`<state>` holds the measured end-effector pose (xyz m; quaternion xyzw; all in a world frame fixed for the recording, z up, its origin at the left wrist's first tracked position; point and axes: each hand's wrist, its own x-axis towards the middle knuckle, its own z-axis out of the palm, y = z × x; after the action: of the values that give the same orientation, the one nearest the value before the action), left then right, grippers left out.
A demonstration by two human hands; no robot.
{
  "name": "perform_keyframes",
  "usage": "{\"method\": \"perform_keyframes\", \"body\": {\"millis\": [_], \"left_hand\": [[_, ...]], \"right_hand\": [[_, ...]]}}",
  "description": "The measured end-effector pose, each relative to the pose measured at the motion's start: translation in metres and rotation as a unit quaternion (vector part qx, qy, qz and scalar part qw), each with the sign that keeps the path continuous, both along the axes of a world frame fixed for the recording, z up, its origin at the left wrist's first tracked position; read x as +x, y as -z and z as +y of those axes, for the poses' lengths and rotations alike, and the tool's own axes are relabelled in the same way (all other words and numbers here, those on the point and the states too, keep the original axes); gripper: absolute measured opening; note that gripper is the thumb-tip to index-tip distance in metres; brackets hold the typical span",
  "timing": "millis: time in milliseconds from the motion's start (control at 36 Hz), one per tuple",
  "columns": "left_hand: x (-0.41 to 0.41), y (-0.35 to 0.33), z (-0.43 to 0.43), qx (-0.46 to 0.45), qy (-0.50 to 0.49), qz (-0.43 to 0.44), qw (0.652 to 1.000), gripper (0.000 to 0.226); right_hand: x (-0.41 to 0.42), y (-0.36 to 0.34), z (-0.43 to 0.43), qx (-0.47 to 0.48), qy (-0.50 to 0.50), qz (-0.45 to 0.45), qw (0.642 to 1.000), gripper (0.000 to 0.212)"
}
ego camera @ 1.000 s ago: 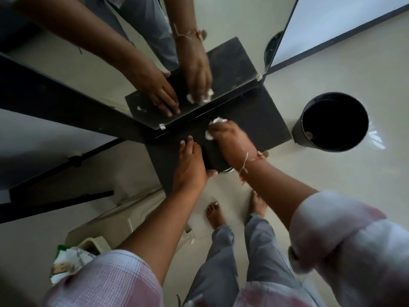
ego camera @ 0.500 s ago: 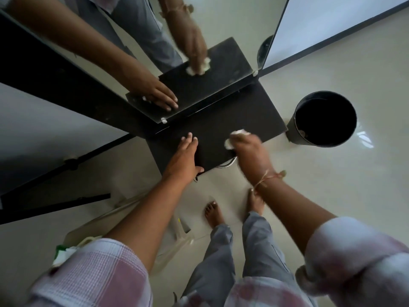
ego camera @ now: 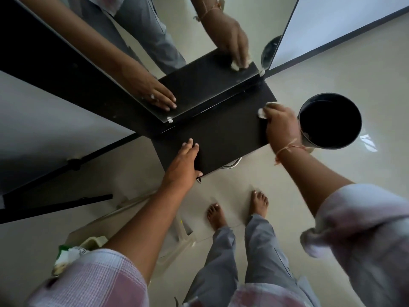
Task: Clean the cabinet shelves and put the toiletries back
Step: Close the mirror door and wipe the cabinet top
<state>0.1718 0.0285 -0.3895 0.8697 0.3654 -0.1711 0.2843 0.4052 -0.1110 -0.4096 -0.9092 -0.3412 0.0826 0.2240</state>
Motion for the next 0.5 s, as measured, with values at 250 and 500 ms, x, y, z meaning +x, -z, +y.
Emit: {"method": "perform_keyframes", "body": {"millis": [250, 500], "left_hand": [[-0.001, 0.0, 0.0, 0.005, -0.005, -0.012, 1.0, 0.084], [-0.013, -0.001, 0.002, -0.004, -0.029, -0.052, 0.998, 0.085]], "right_hand": [[-0.049, 0.004, 0.066, 0.009, -0.292, 0.005, 0.956, 0.032], [-0.018, 0.002, 0.069, 0.033, -0.001, -0.005, 0.999, 0.028]]}}
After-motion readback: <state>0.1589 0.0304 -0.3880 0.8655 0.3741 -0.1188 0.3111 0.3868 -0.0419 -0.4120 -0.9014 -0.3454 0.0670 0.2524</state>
